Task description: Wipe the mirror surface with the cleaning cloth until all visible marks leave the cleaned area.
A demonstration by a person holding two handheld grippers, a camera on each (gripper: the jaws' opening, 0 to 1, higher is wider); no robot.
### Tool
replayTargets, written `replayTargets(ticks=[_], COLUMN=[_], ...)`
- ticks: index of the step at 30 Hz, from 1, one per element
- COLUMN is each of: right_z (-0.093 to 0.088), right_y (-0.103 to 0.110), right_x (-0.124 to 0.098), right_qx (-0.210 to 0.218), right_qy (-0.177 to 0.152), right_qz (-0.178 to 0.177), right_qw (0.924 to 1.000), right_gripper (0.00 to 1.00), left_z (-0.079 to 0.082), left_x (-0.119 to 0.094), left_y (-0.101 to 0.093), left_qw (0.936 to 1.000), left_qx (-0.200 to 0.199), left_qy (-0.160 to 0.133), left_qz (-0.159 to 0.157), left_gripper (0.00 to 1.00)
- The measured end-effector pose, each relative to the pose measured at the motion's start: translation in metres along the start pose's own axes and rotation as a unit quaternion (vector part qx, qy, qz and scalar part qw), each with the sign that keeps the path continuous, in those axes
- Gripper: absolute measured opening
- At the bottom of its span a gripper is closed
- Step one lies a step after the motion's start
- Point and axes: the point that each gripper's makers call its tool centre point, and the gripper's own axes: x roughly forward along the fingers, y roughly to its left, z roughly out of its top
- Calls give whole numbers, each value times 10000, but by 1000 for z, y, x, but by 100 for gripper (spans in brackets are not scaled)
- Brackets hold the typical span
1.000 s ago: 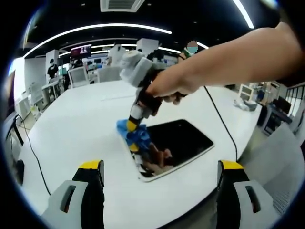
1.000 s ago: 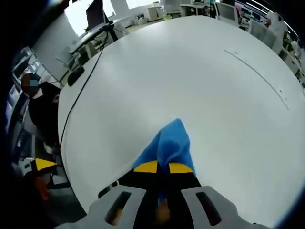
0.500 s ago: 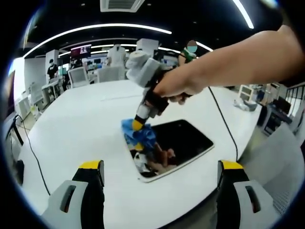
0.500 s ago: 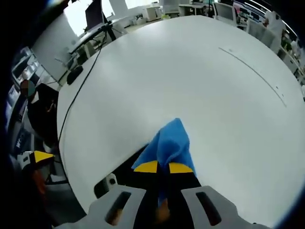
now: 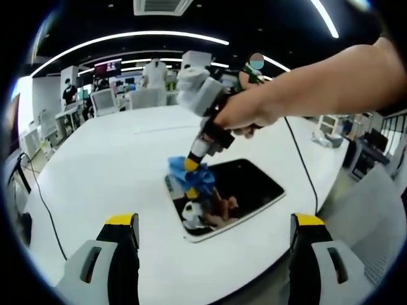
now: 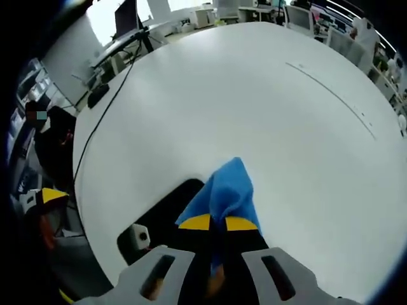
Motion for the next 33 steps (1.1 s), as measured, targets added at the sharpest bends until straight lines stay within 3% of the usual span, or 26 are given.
replayTargets(ticks=[7,10,15,22,33], right_z=[-4,-2,-2,-8,-14], right_y=[-4,-4,-5,5,12], right_x=[-1,0,0,-7,-13], right_qx=[9,-285,-379,-663,-714], right_qy=[-32,12,-8,-60,-151], right_qz=[-57,-212,-309,-672,-854], right_qw=[10000,9994,9988,9955,9937], right_gripper=[0,0,0,0,0], left_z=[-1,0,-1,-2,-2], left_x=[-1,-2,-1,0,0], left_y=[-1,-2,-1,-2,-2], left_qw=[10000,10000,10000,10000,10000], left_qx=[11,18,27,43,39], left_qy=[18,24,17,34,41], left_qz=[-7,-10,-6,-17,-26], left_gripper=[99,99,99,99,99])
